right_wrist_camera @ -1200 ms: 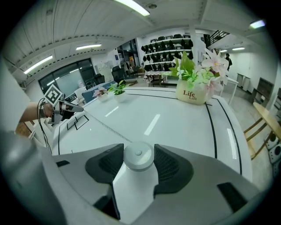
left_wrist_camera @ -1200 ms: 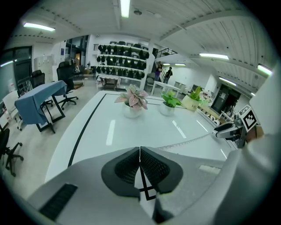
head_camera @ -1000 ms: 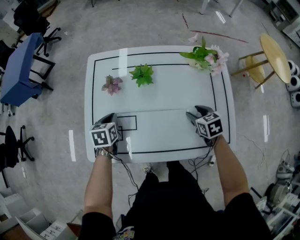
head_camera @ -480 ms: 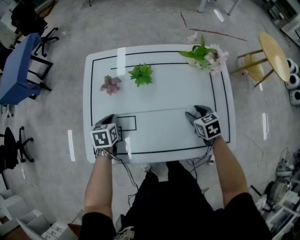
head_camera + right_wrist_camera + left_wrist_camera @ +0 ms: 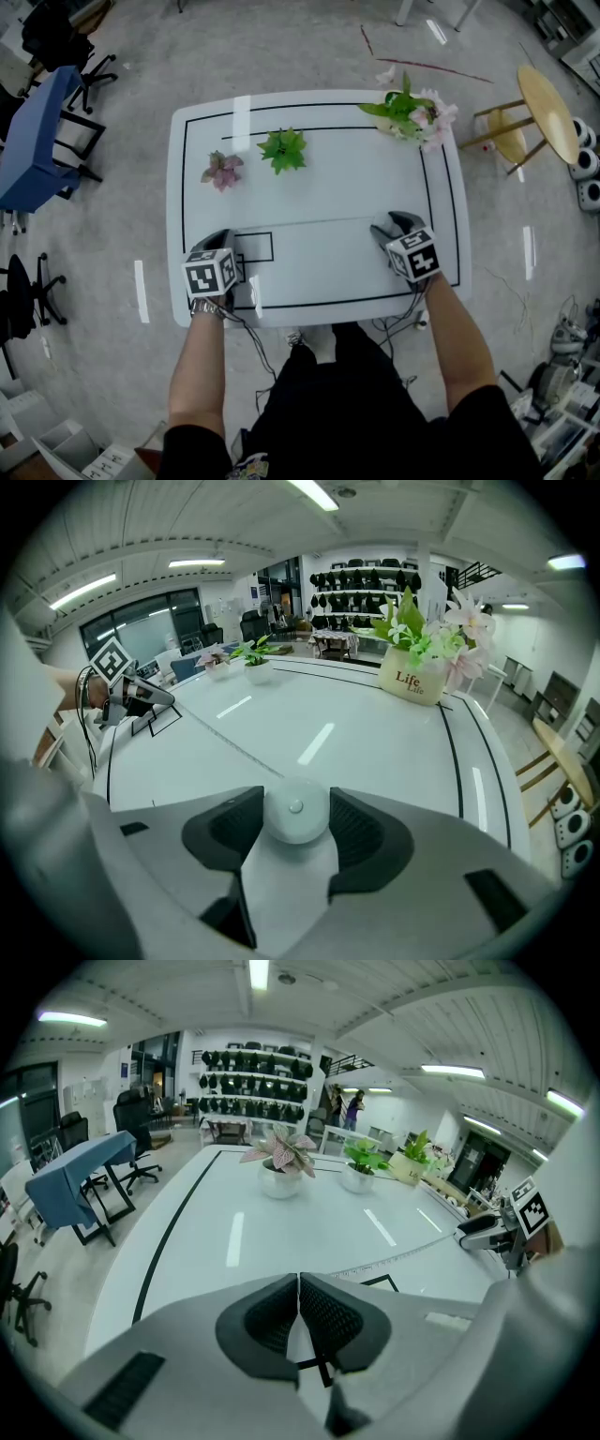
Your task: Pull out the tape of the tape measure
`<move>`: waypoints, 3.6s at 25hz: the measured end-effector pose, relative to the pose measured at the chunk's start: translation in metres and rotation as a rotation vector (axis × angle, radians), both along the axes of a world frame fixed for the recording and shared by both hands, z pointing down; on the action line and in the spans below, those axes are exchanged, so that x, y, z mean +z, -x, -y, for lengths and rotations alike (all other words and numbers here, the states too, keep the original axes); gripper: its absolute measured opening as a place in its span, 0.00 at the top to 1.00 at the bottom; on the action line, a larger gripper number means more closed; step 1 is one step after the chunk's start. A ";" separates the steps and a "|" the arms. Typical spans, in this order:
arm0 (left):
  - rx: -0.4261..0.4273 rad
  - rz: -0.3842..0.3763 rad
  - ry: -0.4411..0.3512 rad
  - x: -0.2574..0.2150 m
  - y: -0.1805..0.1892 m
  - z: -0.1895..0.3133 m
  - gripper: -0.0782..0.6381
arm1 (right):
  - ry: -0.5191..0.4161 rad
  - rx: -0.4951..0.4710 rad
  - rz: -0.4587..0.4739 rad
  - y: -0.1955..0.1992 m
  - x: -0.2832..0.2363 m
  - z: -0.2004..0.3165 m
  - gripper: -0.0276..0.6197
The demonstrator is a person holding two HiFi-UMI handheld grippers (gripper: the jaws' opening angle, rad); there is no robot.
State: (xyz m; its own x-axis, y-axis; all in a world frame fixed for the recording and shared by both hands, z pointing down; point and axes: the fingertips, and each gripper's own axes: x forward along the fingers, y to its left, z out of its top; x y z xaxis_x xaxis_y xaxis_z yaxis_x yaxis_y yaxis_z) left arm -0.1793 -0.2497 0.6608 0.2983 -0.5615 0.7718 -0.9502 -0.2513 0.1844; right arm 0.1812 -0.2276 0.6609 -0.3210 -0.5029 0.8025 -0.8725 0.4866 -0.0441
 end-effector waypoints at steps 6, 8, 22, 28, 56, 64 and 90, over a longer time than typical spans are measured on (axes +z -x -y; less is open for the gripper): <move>0.004 0.010 -0.004 0.000 -0.001 0.000 0.88 | -0.002 0.002 -0.006 0.000 0.000 0.000 0.62; 0.005 0.009 -0.005 0.000 -0.001 0.000 0.88 | -0.002 0.003 -0.007 0.000 0.000 0.000 0.62; 0.012 -0.006 -0.034 -0.002 -0.005 -0.002 0.83 | 0.002 -0.012 -0.009 0.001 0.000 0.000 0.61; 0.006 -0.004 -0.036 -0.002 -0.006 -0.002 0.83 | 0.001 -0.015 -0.007 0.001 0.000 0.000 0.61; 0.090 -0.081 -0.258 -0.097 -0.026 -0.007 0.71 | -0.206 -0.049 0.034 0.030 -0.079 0.000 0.55; 0.136 -0.094 -0.469 -0.191 -0.021 -0.035 0.71 | -0.494 0.019 0.088 0.056 -0.180 -0.017 0.60; 0.173 -0.150 -0.922 -0.378 0.023 -0.169 0.71 | -1.001 0.108 0.095 0.112 -0.386 -0.162 0.96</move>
State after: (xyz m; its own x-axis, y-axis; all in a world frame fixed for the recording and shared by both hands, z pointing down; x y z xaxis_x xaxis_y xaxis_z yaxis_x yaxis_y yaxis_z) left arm -0.2025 -0.0809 0.2830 0.4942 -0.8693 -0.0068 -0.8688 -0.4936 -0.0401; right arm 0.0692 -0.0654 0.2748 -0.2743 -0.9611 -0.0306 -0.9283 0.2564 0.2694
